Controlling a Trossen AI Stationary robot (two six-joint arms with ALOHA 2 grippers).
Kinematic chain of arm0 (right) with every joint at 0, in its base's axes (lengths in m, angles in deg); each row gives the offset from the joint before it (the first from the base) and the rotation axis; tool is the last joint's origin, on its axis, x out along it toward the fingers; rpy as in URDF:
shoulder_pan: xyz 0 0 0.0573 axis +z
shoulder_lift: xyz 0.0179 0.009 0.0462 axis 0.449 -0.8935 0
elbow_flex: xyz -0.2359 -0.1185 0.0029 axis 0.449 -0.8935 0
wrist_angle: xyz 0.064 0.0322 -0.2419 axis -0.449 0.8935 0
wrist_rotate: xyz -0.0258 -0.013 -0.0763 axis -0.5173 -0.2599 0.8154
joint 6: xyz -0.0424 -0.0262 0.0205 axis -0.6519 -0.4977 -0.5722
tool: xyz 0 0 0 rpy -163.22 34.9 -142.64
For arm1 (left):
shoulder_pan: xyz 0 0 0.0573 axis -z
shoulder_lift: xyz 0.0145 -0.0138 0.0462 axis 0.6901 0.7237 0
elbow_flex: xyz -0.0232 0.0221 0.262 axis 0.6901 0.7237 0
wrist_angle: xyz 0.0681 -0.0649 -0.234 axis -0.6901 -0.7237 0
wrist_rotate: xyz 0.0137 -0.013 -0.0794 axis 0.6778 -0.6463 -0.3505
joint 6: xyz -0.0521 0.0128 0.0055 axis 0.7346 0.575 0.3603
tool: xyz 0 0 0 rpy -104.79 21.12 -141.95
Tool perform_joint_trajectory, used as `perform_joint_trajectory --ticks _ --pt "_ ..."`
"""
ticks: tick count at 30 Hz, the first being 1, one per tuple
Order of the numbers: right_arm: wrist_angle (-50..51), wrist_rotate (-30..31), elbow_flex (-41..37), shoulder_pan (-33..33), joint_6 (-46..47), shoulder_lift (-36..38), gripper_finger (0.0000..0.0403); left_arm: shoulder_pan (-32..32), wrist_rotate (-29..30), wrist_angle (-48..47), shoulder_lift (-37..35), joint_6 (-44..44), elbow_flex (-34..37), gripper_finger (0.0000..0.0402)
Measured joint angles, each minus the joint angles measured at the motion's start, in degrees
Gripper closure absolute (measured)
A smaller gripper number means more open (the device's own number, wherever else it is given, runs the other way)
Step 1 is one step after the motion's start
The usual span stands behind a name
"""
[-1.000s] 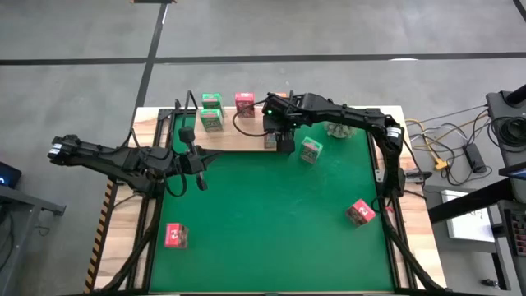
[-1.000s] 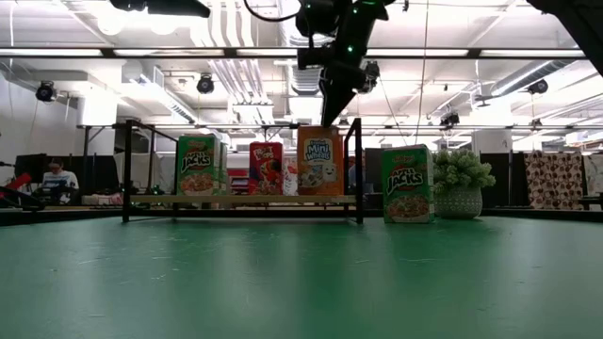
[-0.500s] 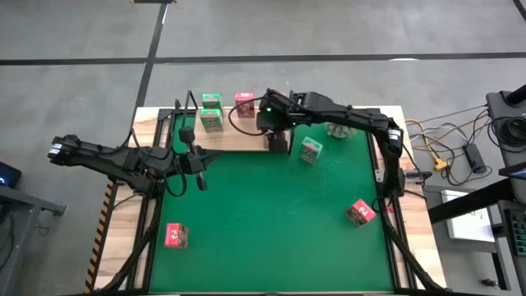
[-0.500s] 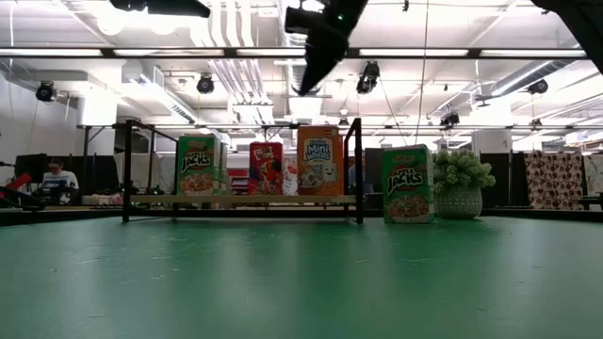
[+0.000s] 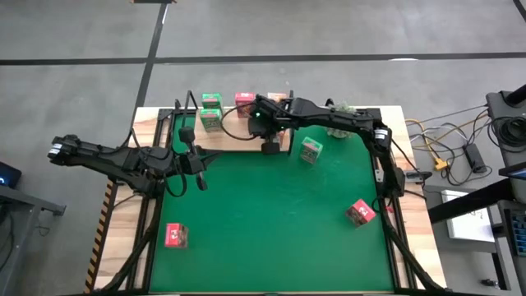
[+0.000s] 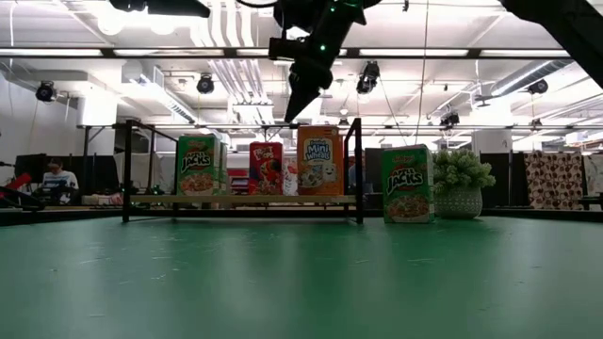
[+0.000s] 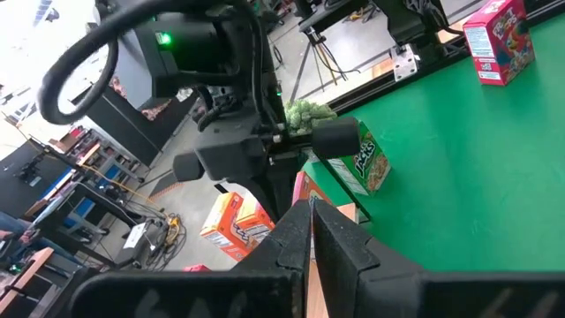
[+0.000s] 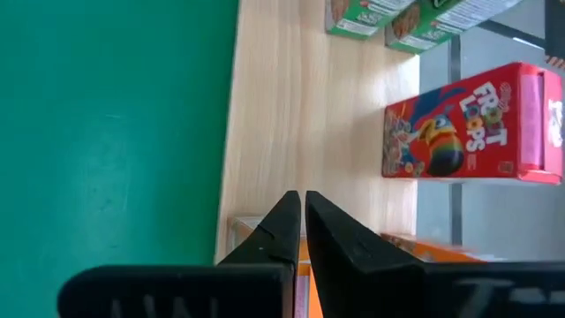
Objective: Stack cereal on shelf
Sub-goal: Put the orange cereal box aligned with the other orange cereal box on the shelf
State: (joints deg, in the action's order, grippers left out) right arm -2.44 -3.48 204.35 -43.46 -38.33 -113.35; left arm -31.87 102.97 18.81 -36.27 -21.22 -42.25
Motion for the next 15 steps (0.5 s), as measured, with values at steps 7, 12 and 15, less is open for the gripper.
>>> perform_joint_trajectory --ticks 7,12,15 --pt "1.3 0.8 0.0 -0.4 0.1 -0.1 0.039 0.0 0.0 0.0 0.0 0.0 0.0 0.0402" --pt "1.9 0.8 0.0 -0.8 0.6 -0.1 0.039 0.0 0.0 0.0 0.0 0.0 0.0 0.0402" --pt "1.9 0.8 -0.1 -0.9 0.7 -0.1 0.039 0.0 0.0 0.0 0.0 0.0 0.0 0.0402"
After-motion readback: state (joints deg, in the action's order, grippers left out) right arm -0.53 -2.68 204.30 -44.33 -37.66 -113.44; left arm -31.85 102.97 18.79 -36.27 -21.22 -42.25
